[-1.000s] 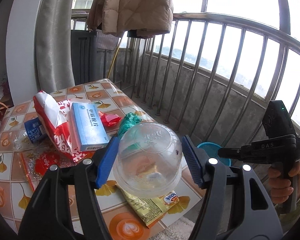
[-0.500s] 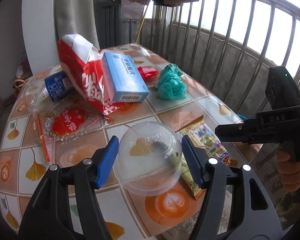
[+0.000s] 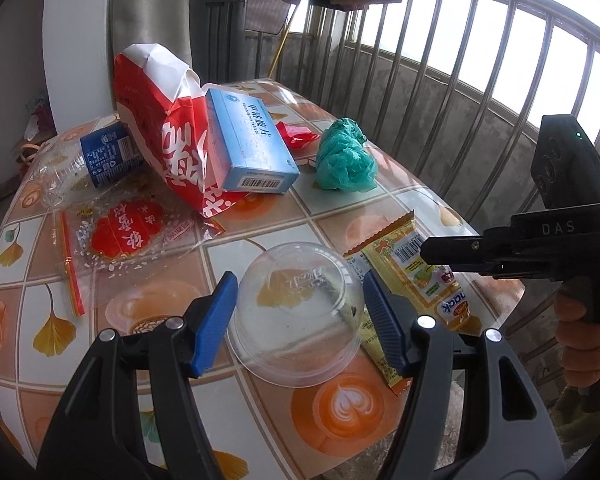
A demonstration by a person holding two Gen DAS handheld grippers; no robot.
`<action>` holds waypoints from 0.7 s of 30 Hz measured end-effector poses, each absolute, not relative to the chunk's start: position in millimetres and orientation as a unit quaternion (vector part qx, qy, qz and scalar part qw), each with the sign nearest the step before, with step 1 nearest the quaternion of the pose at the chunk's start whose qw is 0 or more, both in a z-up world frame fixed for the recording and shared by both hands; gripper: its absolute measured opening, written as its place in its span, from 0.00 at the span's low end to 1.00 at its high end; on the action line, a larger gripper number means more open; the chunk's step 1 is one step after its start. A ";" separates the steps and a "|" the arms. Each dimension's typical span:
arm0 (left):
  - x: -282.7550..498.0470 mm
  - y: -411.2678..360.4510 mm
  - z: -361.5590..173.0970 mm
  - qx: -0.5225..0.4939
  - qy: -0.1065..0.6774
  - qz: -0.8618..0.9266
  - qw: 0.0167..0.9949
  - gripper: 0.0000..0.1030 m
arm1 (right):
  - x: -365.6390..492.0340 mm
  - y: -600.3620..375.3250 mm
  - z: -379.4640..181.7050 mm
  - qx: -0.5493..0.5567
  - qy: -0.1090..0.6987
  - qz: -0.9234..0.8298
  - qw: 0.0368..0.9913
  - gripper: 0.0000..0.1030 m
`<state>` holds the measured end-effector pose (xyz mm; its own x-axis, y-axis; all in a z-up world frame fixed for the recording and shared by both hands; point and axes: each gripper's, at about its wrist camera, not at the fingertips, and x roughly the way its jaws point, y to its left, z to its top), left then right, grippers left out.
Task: Collect trash
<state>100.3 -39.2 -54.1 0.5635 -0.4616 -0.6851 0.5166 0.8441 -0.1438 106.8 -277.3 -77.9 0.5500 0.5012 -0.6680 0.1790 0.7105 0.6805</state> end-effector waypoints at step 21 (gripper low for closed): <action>101.7 -34.5 -54.2 0.022 0.378 -0.281 0.882 0.59 | 114.0 -260.3 -88.8 0.361 0.478 0.106 0.793 0.12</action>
